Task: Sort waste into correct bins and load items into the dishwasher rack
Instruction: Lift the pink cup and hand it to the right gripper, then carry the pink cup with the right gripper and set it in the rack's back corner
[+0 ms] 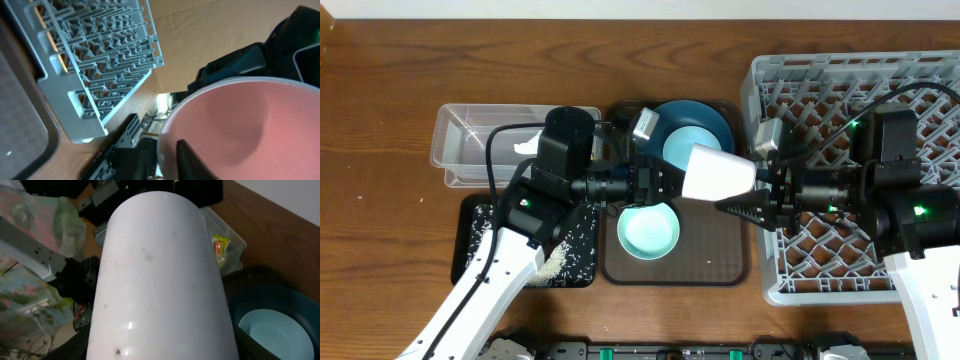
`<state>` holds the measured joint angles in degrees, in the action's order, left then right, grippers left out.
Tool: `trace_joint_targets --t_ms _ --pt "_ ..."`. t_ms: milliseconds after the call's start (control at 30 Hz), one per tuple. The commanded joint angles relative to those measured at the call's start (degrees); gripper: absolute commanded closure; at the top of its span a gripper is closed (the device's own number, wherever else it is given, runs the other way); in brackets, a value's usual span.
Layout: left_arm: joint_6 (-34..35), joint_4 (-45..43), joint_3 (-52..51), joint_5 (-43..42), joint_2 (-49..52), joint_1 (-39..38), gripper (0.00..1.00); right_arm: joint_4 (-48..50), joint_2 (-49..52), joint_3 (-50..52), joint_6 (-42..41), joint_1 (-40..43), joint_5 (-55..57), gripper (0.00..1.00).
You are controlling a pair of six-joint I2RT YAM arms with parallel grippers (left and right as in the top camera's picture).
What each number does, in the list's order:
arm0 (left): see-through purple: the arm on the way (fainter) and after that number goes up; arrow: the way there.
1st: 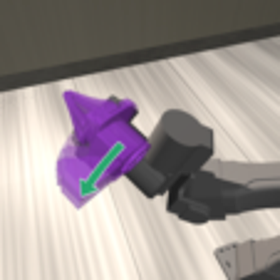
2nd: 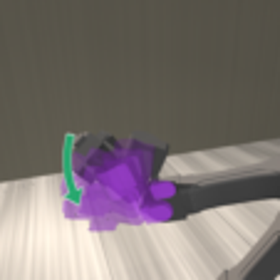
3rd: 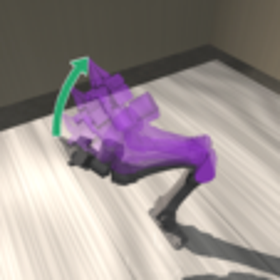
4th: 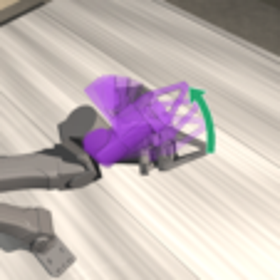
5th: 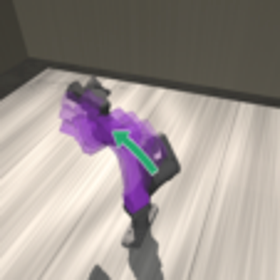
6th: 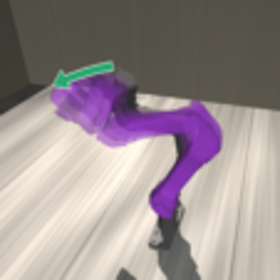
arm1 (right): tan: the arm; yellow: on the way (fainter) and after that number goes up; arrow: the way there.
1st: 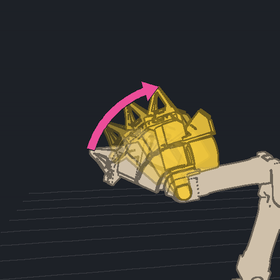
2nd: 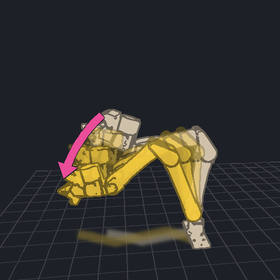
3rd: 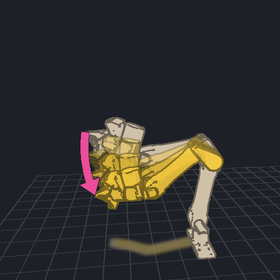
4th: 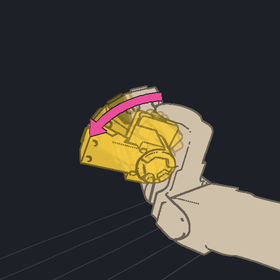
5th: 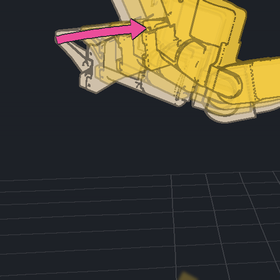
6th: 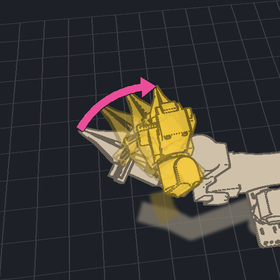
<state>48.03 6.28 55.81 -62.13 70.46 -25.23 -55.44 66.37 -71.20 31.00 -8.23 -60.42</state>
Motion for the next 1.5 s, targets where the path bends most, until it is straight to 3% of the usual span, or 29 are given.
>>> trace_joint_targets --t_ms 0,100,233,367,600,733,833,1200,1467 --pt "-2.6 0.6 0.5 1.2 0.0 -0.3 0.71 0.9 0.0 -0.6 -0.5 0.7 -1.0 0.65" --pt "-5.0 0.6 0.5 5.2 0.0 0.2 0.58 1.0 0.0 -0.6 -0.5 0.7 -0.1 0.67" --pt "-5.8 1.1 0.5 10.4 0.0 2.9 0.52 1.1 0.0 -0.6 -1.1 0.7 2.2 0.68" --pt "-6.1 4.9 0.5 15.7 0.0 6.9 0.37 3.3 0.1 -0.6 -6.6 0.7 10.4 0.69" --pt "-6.0 17.7 0.5 22.2 0.0 9.5 0.16 10.8 0.1 -0.6 -26.6 0.7 44.6 0.69" --pt "-6.0 20.7 0.5 22.8 0.0 9.5 0.13 13.5 0.8 -0.6 -35.6 0.7 64.4 0.69" --pt "-6.0 20.7 0.5 22.8 0.0 9.5 0.12 15.8 2.4 -0.6 -37.7 0.7 72.4 0.69" --pt "-6.0 20.7 0.5 22.8 0.0 9.5 0.07 26.1 14.7 -0.6 -39.7 6.4 74.6 0.70" --pt "-6.0 20.7 0.5 22.8 0.0 9.5 0.07 31.4 22.0 -0.6 -41.7 14.9 66.6 0.70"
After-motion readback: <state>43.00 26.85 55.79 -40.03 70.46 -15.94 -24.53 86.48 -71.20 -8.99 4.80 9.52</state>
